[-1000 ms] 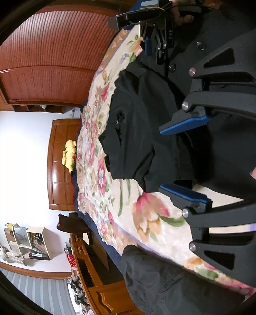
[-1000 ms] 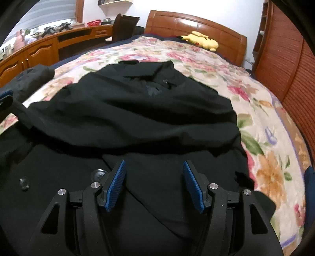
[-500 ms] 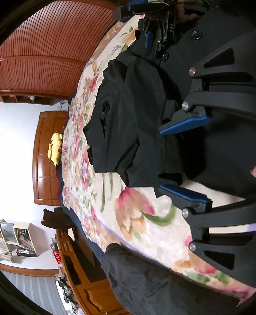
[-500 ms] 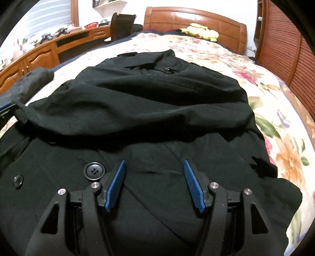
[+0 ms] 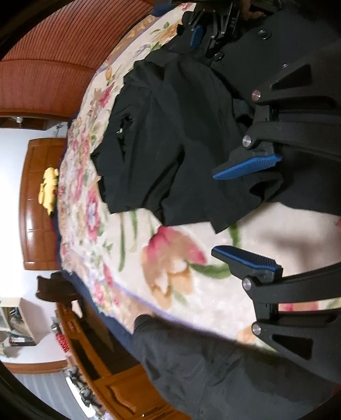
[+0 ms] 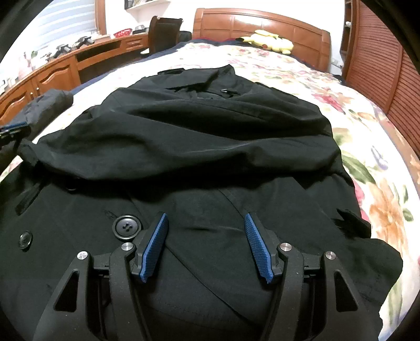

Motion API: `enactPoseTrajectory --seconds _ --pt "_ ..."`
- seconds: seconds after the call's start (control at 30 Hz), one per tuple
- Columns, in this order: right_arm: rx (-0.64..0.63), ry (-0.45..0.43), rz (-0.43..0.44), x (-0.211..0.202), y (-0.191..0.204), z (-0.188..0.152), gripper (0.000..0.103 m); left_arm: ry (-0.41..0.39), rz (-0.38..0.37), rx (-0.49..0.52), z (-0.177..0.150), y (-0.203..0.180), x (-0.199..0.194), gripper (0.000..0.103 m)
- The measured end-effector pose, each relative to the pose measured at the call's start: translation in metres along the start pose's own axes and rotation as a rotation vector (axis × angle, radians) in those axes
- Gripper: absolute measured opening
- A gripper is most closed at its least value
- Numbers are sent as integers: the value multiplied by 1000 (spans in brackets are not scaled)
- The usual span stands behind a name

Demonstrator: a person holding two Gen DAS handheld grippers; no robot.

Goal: Fold large clothes

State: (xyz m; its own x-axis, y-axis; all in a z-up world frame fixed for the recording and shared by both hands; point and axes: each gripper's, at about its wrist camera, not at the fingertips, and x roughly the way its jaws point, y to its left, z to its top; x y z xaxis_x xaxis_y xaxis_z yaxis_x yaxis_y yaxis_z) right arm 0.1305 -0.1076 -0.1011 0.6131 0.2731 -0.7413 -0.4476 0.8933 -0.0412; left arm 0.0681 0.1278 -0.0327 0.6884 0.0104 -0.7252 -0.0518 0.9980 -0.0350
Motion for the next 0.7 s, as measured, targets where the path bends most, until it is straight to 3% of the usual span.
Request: enactPoseTrajectory --seconds 0.47,0.67,0.7 --pt "-31 -14 -24 -4 6 2 62 92 -60 41 -24 -30 0 50" --pt "-44 -39 -7 -16 8 -4 62 104 -99 61 -35 -45 -8 26" --pt "-39 -45 2 -19 7 -5 62 108 -113 61 -35 -46 -9 18"
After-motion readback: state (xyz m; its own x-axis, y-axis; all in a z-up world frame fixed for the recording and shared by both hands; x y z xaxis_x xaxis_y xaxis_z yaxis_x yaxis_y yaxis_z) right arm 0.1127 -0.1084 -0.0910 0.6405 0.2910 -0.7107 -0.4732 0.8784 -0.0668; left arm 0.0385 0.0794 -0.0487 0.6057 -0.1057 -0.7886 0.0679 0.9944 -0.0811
